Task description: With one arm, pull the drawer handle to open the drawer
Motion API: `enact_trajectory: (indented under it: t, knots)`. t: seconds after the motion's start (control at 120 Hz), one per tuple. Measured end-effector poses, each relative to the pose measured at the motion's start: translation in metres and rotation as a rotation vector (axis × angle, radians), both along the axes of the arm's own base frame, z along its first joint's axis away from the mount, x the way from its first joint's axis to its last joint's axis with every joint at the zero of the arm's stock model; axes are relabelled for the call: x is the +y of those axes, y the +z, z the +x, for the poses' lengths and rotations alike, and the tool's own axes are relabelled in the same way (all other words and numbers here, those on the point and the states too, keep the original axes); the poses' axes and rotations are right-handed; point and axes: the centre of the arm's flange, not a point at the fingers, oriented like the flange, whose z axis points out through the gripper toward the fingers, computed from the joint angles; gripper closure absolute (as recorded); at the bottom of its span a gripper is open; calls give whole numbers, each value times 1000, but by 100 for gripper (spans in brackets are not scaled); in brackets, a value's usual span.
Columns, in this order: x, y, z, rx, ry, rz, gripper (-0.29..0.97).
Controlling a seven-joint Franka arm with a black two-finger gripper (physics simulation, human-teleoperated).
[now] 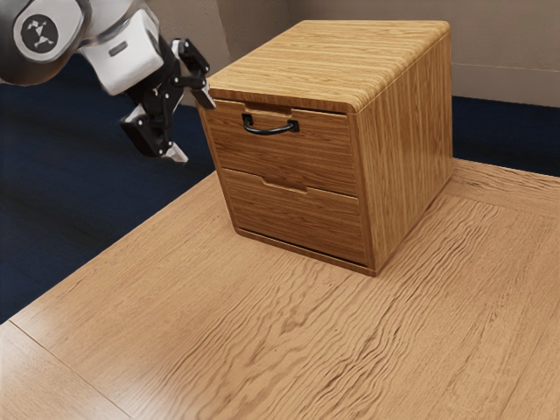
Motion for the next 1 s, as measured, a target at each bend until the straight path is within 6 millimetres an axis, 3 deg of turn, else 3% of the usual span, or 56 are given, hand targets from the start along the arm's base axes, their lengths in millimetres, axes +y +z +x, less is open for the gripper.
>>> enact_trajectory:
  t: [0.233, 0.4, 0.775, 1.0]
  knots:
    - [-26, 14, 8, -103, -161, 71, 0]
    - [-19, 5, 24, -106, -201, 109, 0]
    - [-26, -18, 46, -93, -292, 160, 0]
    - [-5, -37, 56, -73, -286, 177, 0]
